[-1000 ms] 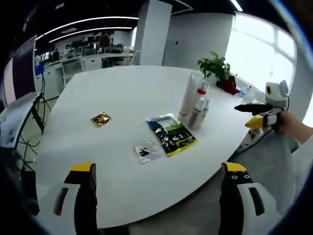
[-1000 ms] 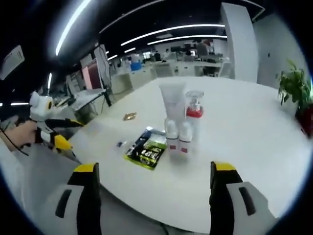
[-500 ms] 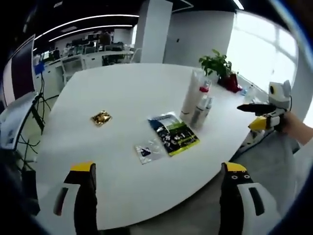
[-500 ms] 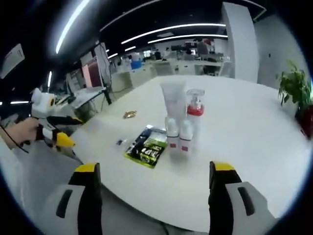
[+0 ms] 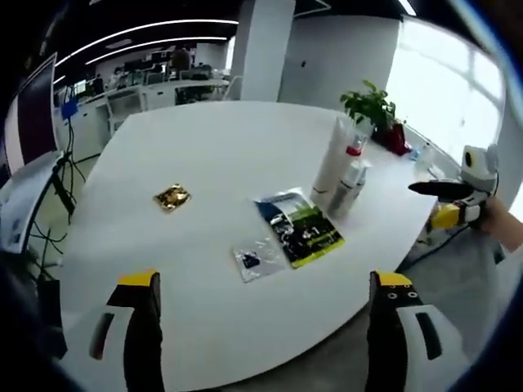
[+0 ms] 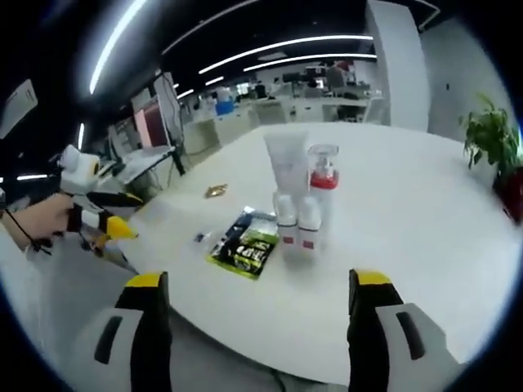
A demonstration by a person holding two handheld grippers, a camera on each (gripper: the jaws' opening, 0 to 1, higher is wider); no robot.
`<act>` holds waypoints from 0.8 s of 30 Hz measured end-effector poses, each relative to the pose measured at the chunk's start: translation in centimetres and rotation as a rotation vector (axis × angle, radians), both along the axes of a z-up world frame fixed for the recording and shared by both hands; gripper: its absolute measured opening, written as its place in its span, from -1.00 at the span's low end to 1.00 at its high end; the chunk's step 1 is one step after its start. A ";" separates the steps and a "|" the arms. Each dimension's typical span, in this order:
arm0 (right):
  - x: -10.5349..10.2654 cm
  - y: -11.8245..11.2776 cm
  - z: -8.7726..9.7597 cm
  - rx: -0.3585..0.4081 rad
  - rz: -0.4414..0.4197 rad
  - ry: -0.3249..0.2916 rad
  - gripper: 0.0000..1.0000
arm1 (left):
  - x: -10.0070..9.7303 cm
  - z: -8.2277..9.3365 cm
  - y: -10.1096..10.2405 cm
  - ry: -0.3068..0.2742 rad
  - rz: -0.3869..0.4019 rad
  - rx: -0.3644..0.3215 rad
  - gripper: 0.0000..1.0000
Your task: Arrange the skincare products in the storage area until every visible bottle or jar stands upright without overlapping.
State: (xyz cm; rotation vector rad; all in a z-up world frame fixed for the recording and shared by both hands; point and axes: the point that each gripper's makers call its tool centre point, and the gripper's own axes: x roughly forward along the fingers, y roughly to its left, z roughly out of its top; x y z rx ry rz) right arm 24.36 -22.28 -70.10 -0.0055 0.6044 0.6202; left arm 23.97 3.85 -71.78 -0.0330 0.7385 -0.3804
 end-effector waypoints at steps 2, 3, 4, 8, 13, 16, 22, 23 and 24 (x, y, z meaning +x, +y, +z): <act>-0.1 0.0 0.0 0.001 -0.002 0.005 0.79 | 0.5 -0.1 -0.2 0.007 -0.007 0.000 0.96; -0.1 0.0 -0.1 0.002 -0.001 0.007 0.79 | 0.7 -0.2 -0.2 0.014 -0.020 0.007 0.96; -0.1 0.1 -0.1 0.003 0.000 0.010 0.78 | 0.9 -0.3 -0.1 0.016 -0.023 0.013 0.96; -0.2 0.1 -0.3 -0.003 0.003 0.016 0.79 | 2.2 -0.5 0.4 0.022 -0.034 0.038 0.94; -0.2 0.1 -0.6 -0.013 0.010 0.030 0.79 | 3.6 -0.6 0.5 0.032 -0.031 0.046 0.93; -0.2 0.0 -0.8 -0.015 0.012 0.037 0.79 | 4.8 -1.0 0.6 0.041 -0.021 0.055 0.93; -0.4 0.1 -1.0 -0.024 0.012 0.052 0.78 | 6.3 -1.7 1.1 0.062 0.012 0.057 0.92; -0.5 0.1 -1.0 -0.024 0.013 0.058 0.78 | 6.5 -1.8 1.2 0.066 0.015 0.059 0.92; -0.5 0.1 -1.1 -0.023 0.013 0.062 0.78 | 7.0 -2.1 1.5 0.073 0.025 0.060 0.92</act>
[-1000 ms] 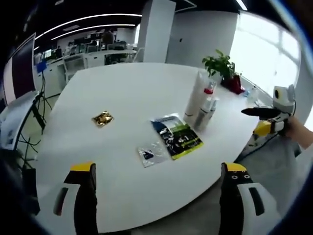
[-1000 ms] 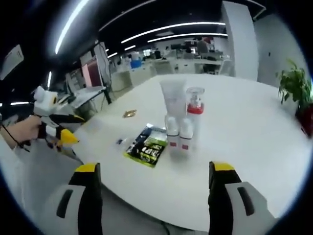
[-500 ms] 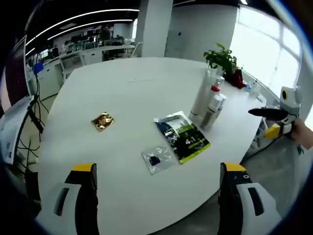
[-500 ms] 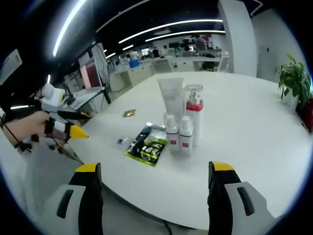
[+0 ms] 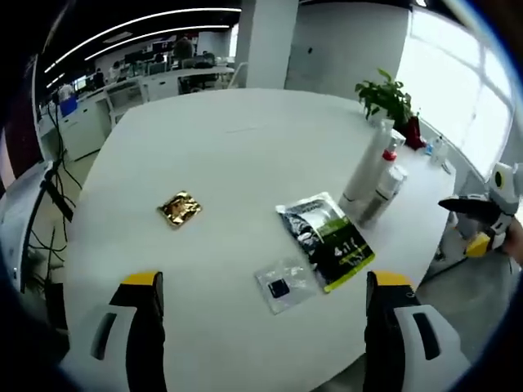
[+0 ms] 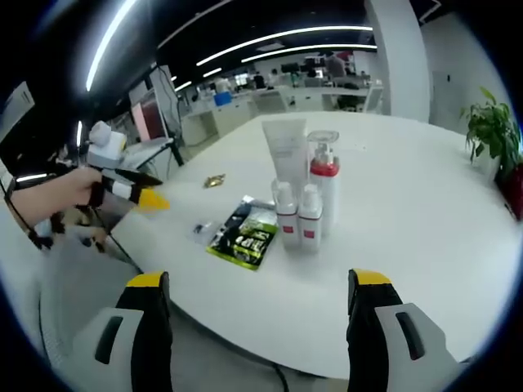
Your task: Arrange the skincare products in the storage area until every visible bottle or jar stands upright without overlapping.
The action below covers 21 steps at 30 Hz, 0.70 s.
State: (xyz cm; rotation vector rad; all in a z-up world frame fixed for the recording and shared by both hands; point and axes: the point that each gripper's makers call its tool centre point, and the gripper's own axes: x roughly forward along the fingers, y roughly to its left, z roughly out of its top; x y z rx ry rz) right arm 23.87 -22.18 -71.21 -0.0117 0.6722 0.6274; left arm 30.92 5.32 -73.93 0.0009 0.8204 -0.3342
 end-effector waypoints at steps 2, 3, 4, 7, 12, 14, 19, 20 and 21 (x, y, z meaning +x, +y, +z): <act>0.0 -0.1 -0.1 -0.002 -0.001 0.006 0.78 | 0.4 -0.2 0.2 0.006 0.022 -0.001 0.91; 0.0 0.0 -0.1 -0.002 -0.001 0.009 0.78 | 0.6 -0.2 0.4 0.009 0.034 -0.001 0.91; 0.0 0.0 -0.2 -0.001 -0.001 0.013 0.78 | 1.5 -0.5 0.7 0.011 0.049 0.001 0.91; -0.1 -0.1 -0.3 -0.008 -0.004 0.016 0.79 | 1.9 -0.5 1.3 0.015 0.073 0.015 0.92; 0.0 -0.3 -0.6 -0.006 -0.016 0.031 0.79 | 3.8 -1.8 1.5 0.033 0.067 0.038 0.89; 0.0 -0.4 -0.7 -0.008 -0.020 0.037 0.79 | 4.1 -2.1 1.7 0.043 0.070 0.051 0.87; 0.0 -0.6 -0.9 -0.025 -0.023 0.036 0.79 | 5.3 -3.0 1.9 0.068 0.099 0.053 0.83; 0.0 -0.6 -0.9 -0.030 -0.021 0.036 0.79 | 5.5 -3.3 1.9 0.074 0.101 0.056 0.83; 0.0 -0.6 -1.0 -0.036 -0.017 0.039 0.79 | 5.7 -3.5 2.0 0.078 0.102 0.059 0.82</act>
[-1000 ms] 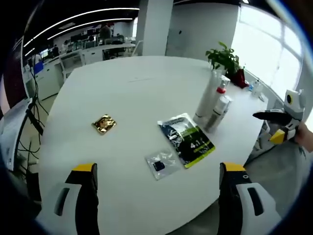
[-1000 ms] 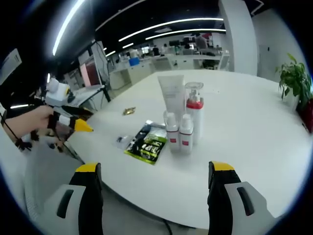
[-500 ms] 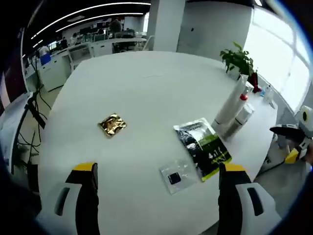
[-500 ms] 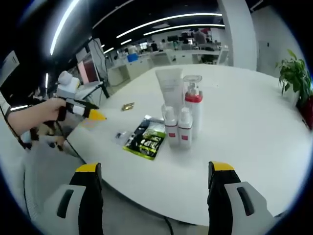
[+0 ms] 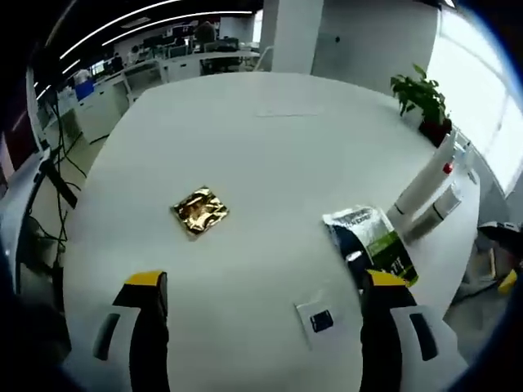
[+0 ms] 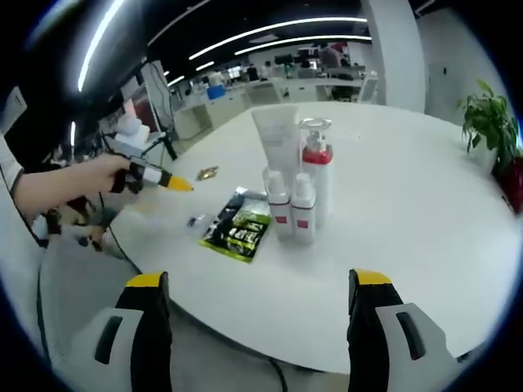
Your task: Arrange the skincare products in the storage area until every visible bottle or jar stands upright without overlapping.
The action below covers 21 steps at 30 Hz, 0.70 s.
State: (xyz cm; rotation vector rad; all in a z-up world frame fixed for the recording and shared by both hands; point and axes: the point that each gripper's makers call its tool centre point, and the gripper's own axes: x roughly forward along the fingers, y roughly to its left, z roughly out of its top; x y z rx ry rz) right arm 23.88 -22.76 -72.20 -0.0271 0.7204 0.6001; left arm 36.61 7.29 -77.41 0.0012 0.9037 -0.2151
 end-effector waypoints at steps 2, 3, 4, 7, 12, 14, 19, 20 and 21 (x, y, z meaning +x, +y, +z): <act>-0.1 0.0 -0.1 -0.004 0.005 0.006 0.79 | 0.3 -0.6 0.1 0.009 0.000 0.002 0.82; -0.1 0.0 -0.1 -0.005 0.006 0.007 0.79 | 0.5 -0.8 0.2 0.016 0.004 0.000 0.81; -0.1 0.1 -0.1 -0.007 0.008 0.007 0.79 | 0.8 -1.2 0.3 0.021 0.013 -0.010 0.81; -0.2 0.0 -0.4 -0.032 0.017 0.014 0.79 | 1.1 -1.3 0.6 0.029 0.051 -0.021 0.80; -0.2 0.1 -0.5 -0.039 0.027 0.018 0.80 | 1.9 -2.1 0.9 0.046 0.082 -0.024 0.72; -0.2 0.0 -0.5 -0.037 0.024 0.022 0.79 | 2.1 -2.2 0.9 0.045 0.100 -0.030 0.70; -0.2 -0.1 -0.7 -0.034 0.016 0.031 0.79 | 3.1 -2.5 1.1 0.043 0.135 -0.040 0.64; -0.2 -0.1 -0.7 -0.033 0.016 0.032 0.79 | 3.3 -2.5 1.2 0.042 0.144 -0.043 0.62; -0.2 -0.1 -0.7 -0.033 0.016 0.033 0.79 | 3.7 -2.7 1.5 0.039 0.157 -0.050 0.60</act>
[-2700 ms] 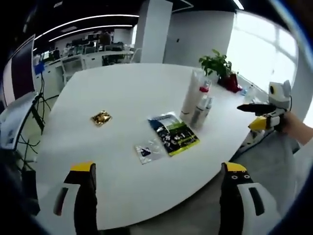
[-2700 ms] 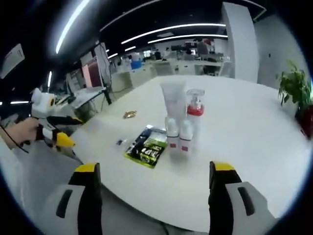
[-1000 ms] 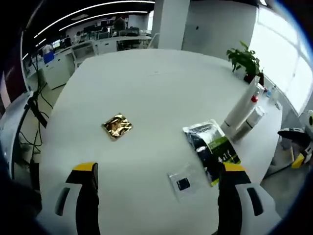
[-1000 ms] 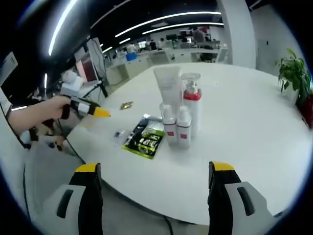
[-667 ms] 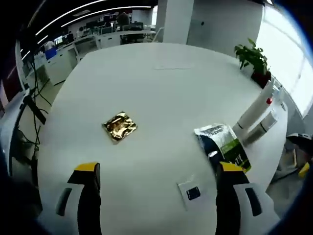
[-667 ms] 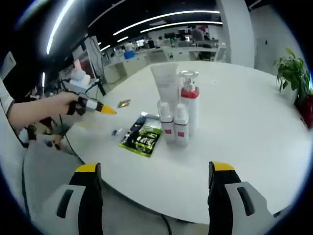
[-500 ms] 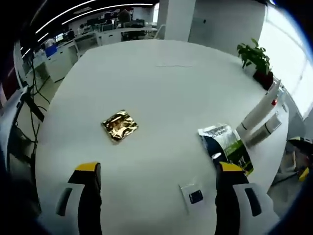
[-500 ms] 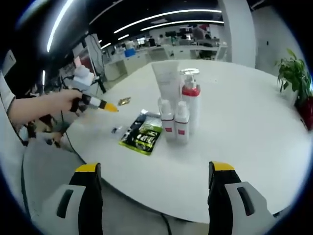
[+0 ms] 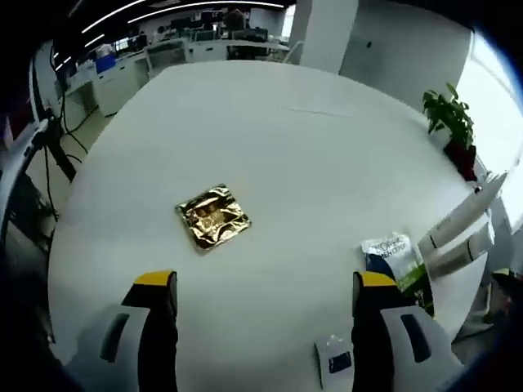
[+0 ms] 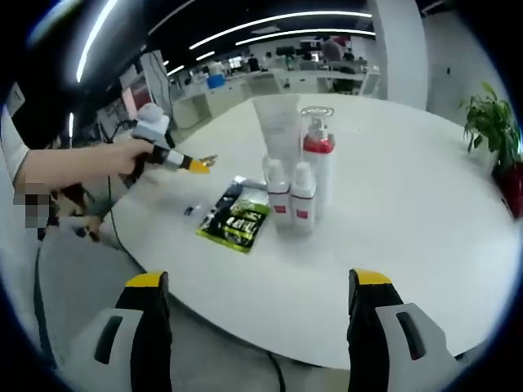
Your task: Arrange the skincare products in the storage area until every visible bottle or jar stands upright without overlapping.
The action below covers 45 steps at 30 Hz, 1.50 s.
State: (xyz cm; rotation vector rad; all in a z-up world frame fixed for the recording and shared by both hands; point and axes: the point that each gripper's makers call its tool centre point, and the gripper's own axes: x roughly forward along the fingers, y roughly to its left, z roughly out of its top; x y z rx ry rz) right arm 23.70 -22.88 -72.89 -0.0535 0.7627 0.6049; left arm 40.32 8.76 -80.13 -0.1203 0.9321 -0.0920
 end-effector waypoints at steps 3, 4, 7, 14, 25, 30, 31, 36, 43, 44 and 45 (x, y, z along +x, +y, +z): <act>-0.1 0.0 -0.2 -0.002 0.003 0.011 0.80 | 1.0 0.0 0.4 -0.038 0.021 0.007 0.61; -0.1 0.0 -0.2 -0.003 0.003 0.011 0.81 | 1.1 -0.1 0.4 -0.038 0.021 0.015 0.60; -0.1 0.0 -0.2 -0.003 0.000 0.012 0.81 | 1.7 -0.6 0.9 -0.041 0.032 0.032 0.58; -0.2 -0.1 -0.5 -0.006 -0.004 0.027 0.80 | 2.7 -1.5 1.9 -0.034 0.070 0.068 0.56; -0.3 -0.2 -0.8 -0.006 -0.004 0.041 0.81 | 4.2 -1.7 3.1 -0.041 0.161 0.077 0.37; -0.3 -0.1 -0.9 -0.006 -0.003 0.044 0.81 | 4.8 -1.9 3.9 -0.049 0.216 0.087 0.33; -0.3 -0.1 -0.9 -0.007 -0.003 0.044 0.81 | 4.9 -1.9 4.0 -0.047 0.226 0.088 0.33; -0.3 -0.2 -0.9 -0.007 -0.005 0.046 0.81 | 4.9 -2.1 4.3 -0.026 0.230 0.118 0.24; -0.3 -0.2 -1.0 -0.007 -0.004 0.049 0.81 | 5.4 -2.2 5.0 -0.023 0.237 0.142 0.11; -0.3 -0.2 -1.0 -0.006 -0.004 0.049 0.81 | 5.7 -2.3 5.3 -0.024 0.241 0.142 0.09; -0.3 -0.2 -1.0 -0.007 -0.004 0.050 0.81 | 5.8 -2.3 5.5 -0.023 0.242 0.143 0.07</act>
